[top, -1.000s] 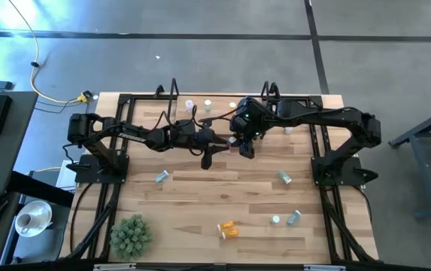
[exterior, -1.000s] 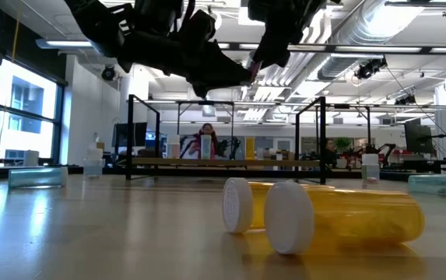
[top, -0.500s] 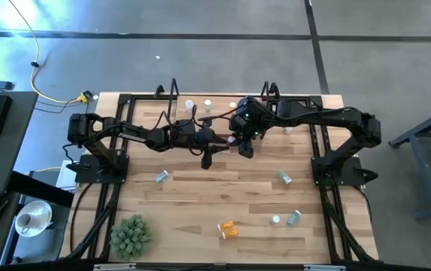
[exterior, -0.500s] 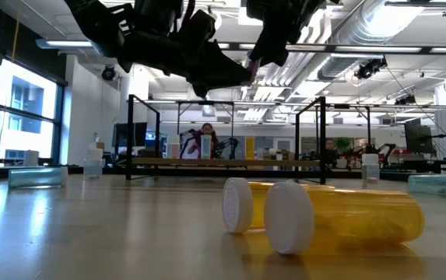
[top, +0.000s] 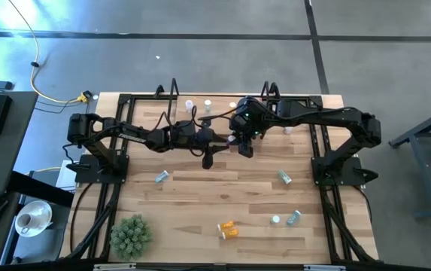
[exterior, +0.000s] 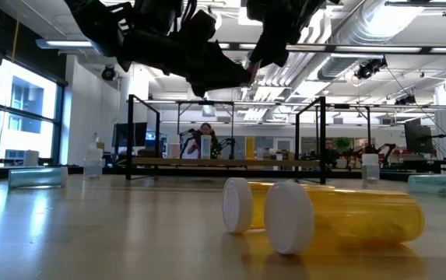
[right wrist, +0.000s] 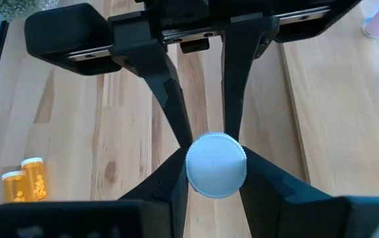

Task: Pick and place medicine bottles onto shelf by color
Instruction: Put the bottom blue pill bottle on the shelf

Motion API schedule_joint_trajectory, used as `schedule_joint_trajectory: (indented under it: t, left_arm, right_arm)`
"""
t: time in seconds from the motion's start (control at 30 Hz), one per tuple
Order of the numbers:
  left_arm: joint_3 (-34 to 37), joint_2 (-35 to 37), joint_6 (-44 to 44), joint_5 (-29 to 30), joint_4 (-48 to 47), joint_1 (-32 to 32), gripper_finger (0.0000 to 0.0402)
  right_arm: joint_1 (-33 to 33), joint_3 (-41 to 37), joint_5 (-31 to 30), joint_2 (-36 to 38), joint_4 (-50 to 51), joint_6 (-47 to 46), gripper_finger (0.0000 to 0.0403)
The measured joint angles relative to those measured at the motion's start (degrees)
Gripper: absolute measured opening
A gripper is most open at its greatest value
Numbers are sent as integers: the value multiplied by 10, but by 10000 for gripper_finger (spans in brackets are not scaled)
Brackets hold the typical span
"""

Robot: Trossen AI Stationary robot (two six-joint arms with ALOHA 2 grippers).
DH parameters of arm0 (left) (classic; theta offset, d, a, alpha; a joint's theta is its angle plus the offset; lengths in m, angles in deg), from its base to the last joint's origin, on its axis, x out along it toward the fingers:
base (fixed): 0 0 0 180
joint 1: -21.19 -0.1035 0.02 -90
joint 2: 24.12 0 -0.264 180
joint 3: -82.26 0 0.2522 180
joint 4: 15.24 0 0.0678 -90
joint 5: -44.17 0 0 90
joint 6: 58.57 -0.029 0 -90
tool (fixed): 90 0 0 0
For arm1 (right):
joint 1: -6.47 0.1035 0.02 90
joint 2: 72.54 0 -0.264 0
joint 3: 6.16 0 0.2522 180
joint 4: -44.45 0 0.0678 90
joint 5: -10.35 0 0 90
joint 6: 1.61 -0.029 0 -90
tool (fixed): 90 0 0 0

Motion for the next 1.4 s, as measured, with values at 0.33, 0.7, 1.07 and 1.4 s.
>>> schedule_joint_trajectory:
  t: [0.33, 0.7, 1.07, 1.4]
  left_arm:
    - [0, 3, -20, 71, -7, -5, 208]
    - [0, 90, -7, 72, -132, -17, 223]
    - [0, 144, 1, 68, -182, 41, 209]
    - [0, 195, -9, 77, -243, 81, 209]
  right_arm:
    - [0, 0, -76, 1, 32, -22, 98]
    - [-34, 0, -177, 1, 34, -35, 98]
    - [-98, 0, -196, 1, 31, -110, 99]
    - [-103, -85, -144, 1, -107, -195, 99]
